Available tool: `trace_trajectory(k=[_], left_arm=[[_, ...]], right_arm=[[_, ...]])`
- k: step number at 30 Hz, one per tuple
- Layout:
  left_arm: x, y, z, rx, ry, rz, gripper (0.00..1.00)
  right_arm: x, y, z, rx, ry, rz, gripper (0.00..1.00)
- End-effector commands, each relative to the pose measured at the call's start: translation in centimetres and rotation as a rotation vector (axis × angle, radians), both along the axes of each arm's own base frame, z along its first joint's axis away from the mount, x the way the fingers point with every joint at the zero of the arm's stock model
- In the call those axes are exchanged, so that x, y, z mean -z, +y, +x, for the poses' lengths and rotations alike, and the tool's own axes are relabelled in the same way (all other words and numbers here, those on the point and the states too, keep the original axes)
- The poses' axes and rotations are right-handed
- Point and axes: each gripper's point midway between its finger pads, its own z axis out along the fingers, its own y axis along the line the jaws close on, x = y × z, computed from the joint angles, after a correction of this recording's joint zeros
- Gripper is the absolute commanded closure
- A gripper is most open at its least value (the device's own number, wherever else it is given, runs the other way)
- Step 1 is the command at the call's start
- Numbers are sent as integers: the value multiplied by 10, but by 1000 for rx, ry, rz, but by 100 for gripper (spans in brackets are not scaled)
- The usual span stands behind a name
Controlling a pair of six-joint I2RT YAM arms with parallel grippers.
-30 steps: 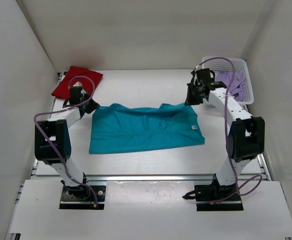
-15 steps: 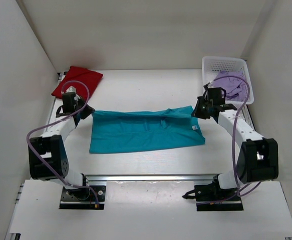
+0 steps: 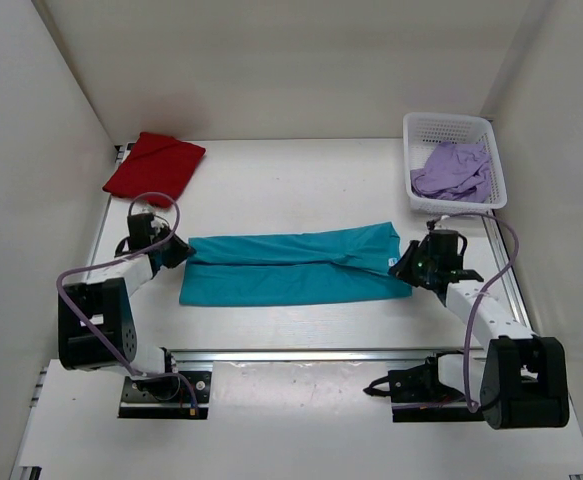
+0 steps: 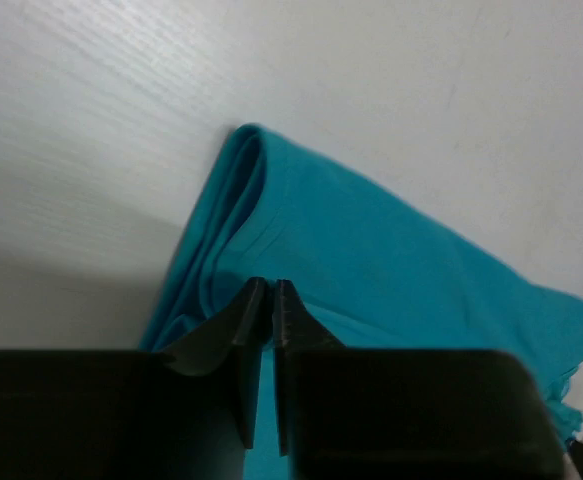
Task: Fold and stack the t-shirts
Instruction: Fold the other side of the tshirt into a rectangle
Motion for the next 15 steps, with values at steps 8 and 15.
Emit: trace_trajectory(k=[8,15], left_arm=[[-67,32,-7,-189,-280,-53,55],[-100,-51,4,11,-397,19,66]], right_arm=[[-6,17,-17,-41,-86,-71,77],[-59,42,19,-115,-223,-111,100]])
